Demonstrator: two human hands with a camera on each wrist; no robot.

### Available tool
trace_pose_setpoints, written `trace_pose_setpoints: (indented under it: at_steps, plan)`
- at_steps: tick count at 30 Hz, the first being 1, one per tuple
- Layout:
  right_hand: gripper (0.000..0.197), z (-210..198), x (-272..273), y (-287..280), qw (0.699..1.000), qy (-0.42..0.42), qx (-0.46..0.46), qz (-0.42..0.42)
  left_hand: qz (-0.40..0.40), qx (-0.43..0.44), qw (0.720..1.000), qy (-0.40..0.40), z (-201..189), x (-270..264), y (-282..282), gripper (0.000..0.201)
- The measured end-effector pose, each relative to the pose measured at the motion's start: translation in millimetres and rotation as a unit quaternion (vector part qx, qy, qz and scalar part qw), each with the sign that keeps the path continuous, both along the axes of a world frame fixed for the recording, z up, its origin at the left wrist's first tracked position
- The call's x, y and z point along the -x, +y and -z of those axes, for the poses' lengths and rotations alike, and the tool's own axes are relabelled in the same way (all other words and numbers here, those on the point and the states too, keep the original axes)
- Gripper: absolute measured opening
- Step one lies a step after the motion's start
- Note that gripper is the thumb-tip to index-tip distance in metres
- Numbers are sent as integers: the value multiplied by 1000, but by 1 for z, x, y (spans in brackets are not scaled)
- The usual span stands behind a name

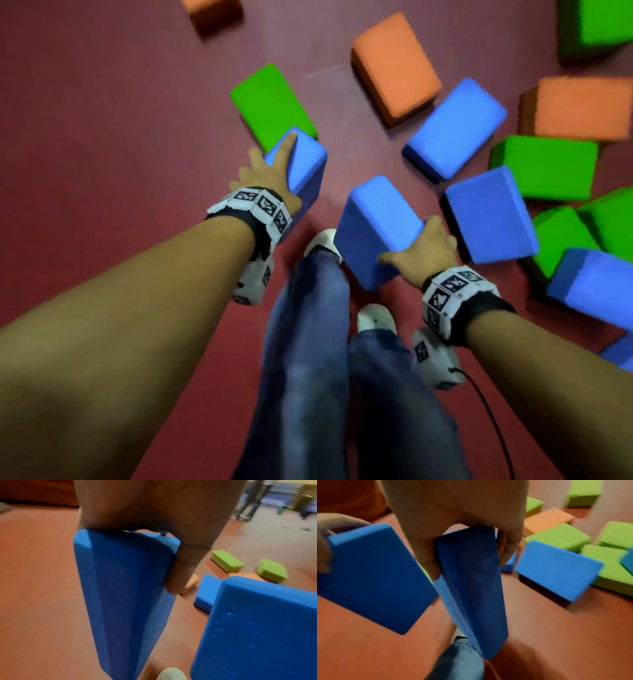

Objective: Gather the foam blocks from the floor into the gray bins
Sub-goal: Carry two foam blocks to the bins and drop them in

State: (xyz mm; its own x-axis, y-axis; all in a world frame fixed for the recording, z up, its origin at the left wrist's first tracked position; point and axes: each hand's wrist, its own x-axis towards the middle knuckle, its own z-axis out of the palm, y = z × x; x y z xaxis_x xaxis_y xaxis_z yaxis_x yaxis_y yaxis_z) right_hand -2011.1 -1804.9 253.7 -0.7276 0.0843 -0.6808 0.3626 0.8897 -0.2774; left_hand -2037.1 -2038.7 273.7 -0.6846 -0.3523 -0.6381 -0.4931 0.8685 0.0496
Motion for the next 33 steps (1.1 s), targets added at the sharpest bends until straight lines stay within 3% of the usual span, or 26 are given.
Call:
trace_pose_setpoints:
  at_steps: [3, 7, 11, 14, 19, 22, 27, 29, 33]
  plan:
    - [84, -78, -10, -52, 994, 56, 42, -79, -128, -19, 991, 42, -77, -66, -49, 102]
    - [86, -178, -45, -139, 973, 97, 102, -182, -297, -34, 948, 111, -188, -186, -106, 106]
    - [84, -268, -120, -243, 929, 126, 163, -309, -433, -22, 883, 180, -286, -326, -163, 110]
    - [82, -319, -190, -323, 888, 135, 212, -386, -531, -9, 809, 252, -338, -435, -202, 108]
    - [83, -368, -317, -463, 827, 127, 278, -472, -665, 36, 649, 368, -388, -606, -260, 105]
    - [83, -395, -394, -530, 791, 119, 298, -521, -711, 74, 575, 398, -412, -693, -283, 103]
    - [82, -426, -469, -619, 758, 111, 318, -559, -752, 134, 503, 403, -437, -788, -336, 102]
    - [80, -433, -483, -649, 746, 119, 325, -569, -762, 142, 490, 398, -437, -808, -360, 103]
    - [79, -426, -488, -712, 750, 101, 326, -567, -789, 140, 466, 374, -414, -822, -405, 107]
